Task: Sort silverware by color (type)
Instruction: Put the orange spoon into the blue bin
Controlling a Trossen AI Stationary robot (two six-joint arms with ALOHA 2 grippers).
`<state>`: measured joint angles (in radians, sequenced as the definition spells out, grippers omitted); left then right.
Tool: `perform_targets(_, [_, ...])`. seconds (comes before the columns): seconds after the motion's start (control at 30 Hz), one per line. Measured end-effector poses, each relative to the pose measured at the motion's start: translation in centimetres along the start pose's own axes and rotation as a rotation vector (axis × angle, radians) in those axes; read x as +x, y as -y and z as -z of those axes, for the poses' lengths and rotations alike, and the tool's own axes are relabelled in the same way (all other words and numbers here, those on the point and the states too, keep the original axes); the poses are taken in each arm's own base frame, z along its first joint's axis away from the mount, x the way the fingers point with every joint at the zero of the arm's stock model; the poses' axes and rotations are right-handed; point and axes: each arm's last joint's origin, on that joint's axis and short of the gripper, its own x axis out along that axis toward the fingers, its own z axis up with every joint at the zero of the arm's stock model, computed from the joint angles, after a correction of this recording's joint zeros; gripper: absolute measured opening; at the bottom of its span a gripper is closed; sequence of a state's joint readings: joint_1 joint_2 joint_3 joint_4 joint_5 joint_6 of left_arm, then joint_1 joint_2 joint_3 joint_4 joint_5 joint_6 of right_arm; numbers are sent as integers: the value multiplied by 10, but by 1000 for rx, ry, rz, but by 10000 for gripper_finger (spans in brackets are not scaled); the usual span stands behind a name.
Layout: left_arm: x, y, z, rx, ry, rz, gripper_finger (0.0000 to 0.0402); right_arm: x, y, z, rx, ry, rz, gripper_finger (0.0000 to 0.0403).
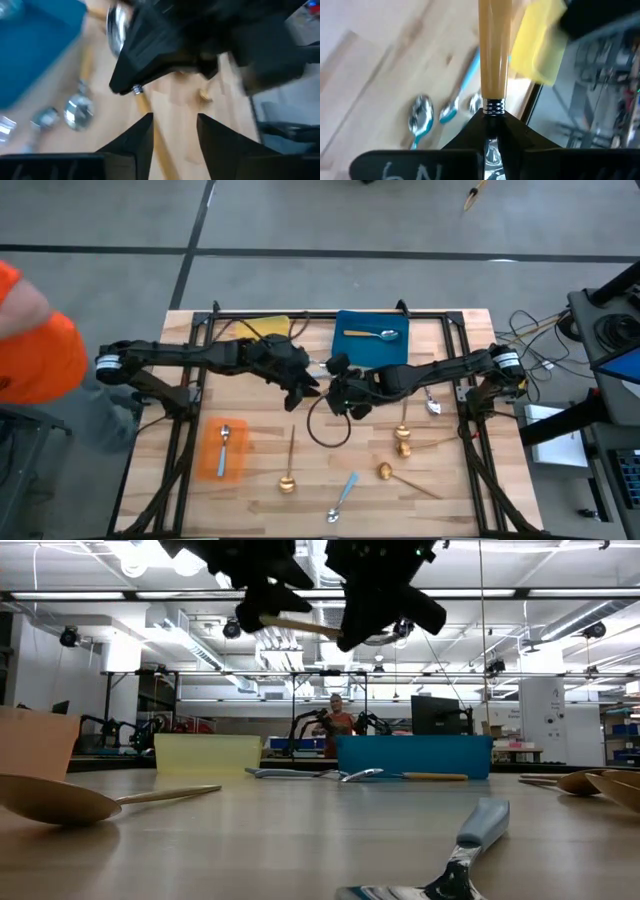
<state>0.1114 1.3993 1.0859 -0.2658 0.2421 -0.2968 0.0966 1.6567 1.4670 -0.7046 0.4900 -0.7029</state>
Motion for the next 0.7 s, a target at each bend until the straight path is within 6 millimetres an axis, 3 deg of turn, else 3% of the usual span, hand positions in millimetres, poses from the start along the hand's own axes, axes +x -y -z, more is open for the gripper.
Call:
perform_targets(0.17, [-29, 4, -8, 175, 107, -182, 150, -2, 20, 26, 105, -49, -39, 18])
perform_targets(0.3, [-47, 8, -14, 276, 176, -239, 152, 2, 47, 59, 269, -39, -110, 18])
perform_targets(0.5, [-51, 10, -18, 370, 240, -242, 152, 24, 85, 126, 568, -34, -254, 18])
perform_targets(0.7, [-39, 6, -9, 463, 342, -237, 152, 55, 101, 191, 787, -88, -385, 18])
